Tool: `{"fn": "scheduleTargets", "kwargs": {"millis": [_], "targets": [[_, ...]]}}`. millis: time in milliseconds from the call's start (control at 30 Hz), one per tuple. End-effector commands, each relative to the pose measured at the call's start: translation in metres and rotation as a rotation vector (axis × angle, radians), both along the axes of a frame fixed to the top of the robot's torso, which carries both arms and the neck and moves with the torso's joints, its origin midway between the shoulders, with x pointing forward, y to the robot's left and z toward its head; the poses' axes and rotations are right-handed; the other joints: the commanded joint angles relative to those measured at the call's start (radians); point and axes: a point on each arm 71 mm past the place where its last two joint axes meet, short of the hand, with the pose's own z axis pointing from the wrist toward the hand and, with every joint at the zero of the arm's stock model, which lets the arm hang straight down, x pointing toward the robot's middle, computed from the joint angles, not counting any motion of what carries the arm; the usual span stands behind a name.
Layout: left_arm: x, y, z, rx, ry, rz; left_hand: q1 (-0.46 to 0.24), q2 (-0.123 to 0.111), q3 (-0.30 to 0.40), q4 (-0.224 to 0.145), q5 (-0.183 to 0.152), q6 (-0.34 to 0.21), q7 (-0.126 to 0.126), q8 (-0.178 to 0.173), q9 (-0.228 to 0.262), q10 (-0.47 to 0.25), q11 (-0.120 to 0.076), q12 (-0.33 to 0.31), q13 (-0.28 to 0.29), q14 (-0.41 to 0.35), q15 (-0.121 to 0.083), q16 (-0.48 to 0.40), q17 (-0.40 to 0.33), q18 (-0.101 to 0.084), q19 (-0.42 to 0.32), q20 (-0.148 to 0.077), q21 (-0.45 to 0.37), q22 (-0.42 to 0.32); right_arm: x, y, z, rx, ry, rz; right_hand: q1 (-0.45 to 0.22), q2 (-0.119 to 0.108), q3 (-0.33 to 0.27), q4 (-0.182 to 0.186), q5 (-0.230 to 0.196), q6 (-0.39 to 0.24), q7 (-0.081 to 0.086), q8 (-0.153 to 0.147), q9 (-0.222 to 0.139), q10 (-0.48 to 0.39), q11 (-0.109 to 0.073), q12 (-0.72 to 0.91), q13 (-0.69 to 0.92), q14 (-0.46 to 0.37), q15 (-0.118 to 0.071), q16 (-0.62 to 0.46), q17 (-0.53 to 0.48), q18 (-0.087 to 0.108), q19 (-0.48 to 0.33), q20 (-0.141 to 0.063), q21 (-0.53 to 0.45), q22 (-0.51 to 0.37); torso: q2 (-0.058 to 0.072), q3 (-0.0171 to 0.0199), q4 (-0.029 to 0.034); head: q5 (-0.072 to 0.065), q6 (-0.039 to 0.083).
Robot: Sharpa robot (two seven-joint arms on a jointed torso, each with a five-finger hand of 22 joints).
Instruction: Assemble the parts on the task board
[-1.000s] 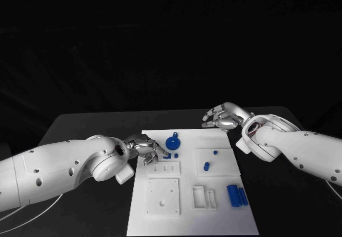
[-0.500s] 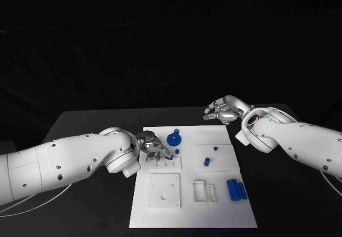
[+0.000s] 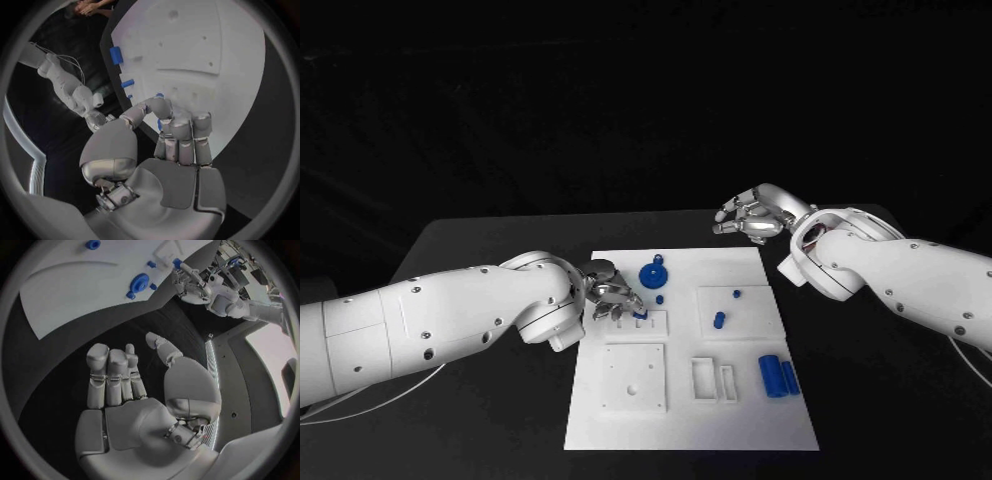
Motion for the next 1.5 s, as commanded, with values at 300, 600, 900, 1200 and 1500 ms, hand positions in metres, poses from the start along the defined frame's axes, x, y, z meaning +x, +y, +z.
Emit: {"fn": "scheduleTargets", "kwargs": {"millis": [300, 600, 900, 1200, 1500], "targets": [[-0.002, -0.005, -0.002, 0.065, -0.006, -0.062, -0.041, 0.05, 0.003, 0.004, 0.014, 0.225, -0.094, 0.034, 0.28, -0.003, -0.012, 0.056, 0.013, 0.053, -0.051, 0.036, 0.006, 0.013, 0.019, -0.142, 0.013, -0.002, 0.0, 0.002, 0.0, 0.001, 0.012, 0.017, -0.001, 0.007, 0.004, -0.004, 0.02, -0.008, 0.014, -0.002, -0.001, -0.001, 0.004, 0.007, -0.002, 0.003, 0.002, -0.006, 0.001, 0.101, 0.006, -0.002, -0.005, 0.002, 0.001, -0.0019, 0.0006, 0.002, -0.012], [-0.003, -0.004, -0.006, 0.077, 0.015, -0.073, -0.096, 0.094, 0.015, -0.018, 0.041, 0.231, -0.096, 0.038, 0.299, -0.01, -0.013, 0.086, 0.012, 0.049, -0.052, 0.054, 0.005, 0.016, 0.019, -0.139, 0.017, 0.003, 0.0, 0.004, -0.001, 0.0, 0.015, 0.021, -0.001, 0.008, 0.004, -0.003, 0.029, -0.008, 0.014, -0.001, -0.001, -0.001, 0.004, 0.007, -0.002, 0.002, 0.002, -0.006, 0.002, 0.101, 0.006, -0.001, -0.006, 0.003, 0.001, -0.0016, -0.0008, 0.007, -0.015], [-0.004, -0.002, -0.008, 0.025, 0.069, -0.043, -0.132, 0.1, 0.075, -0.029, 0.042, 0.236, -0.098, 0.039, 0.31, -0.015, -0.015, 0.106, 0.004, 0.047, -0.054, 0.063, 0.002, 0.018, 0.021, -0.138, 0.018, 0.006, 0.0, 0.004, -0.001, 0.0, 0.017, 0.022, -0.001, 0.008, 0.005, -0.003, 0.038, -0.008, 0.014, -0.001, -0.001, -0.001, 0.004, 0.008, -0.002, 0.002, 0.002, -0.006, 0.002, 0.101, 0.006, -0.001, -0.006, 0.004, 0.001, -0.0012, -0.0011, 0.008, -0.016], [-0.002, 0.012, -0.008, -0.163, 0.221, 0.078, -0.14, 0.095, 0.086, -0.032, 0.035, 0.232, -0.097, 0.036, 0.311, -0.019, -0.013, 0.107, -0.001, 0.045, -0.053, 0.061, -0.001, 0.019, 0.02, -0.137, 0.017, 0.006, 0.0, 0.003, -0.001, -0.001, 0.02, 0.019, 0.001, 0.01, 0.006, -0.003, 0.043, -0.008, 0.014, -0.001, -0.001, -0.002, 0.004, 0.008, -0.003, 0.002, 0.002, -0.006, 0.003, 0.101, 0.006, -0.001, -0.006, 0.004, 0.002, -0.0016, -0.0022, 0.01, -0.021], [0.0, 0.021, 0.004, -0.398, 0.322, 0.089, -0.142, 0.089, 0.093, -0.032, 0.023, 0.229, -0.095, 0.032, 0.312, -0.021, -0.012, 0.106, -0.006, 0.042, -0.052, 0.057, -0.005, 0.019, 0.018, -0.137, 0.014, 0.006, 0.0, 0.001, -0.002, -0.003, 0.024, 0.017, 0.002, 0.01, 0.007, -0.004, 0.046, -0.008, 0.014, -0.001, -0.001, -0.002, 0.004, 0.008, -0.003, 0.002, 0.002, -0.006, 0.003, 0.101, 0.006, -0.001, -0.006, 0.004, 0.002, -0.0031, -0.0005, 0.009, -0.019]]}}
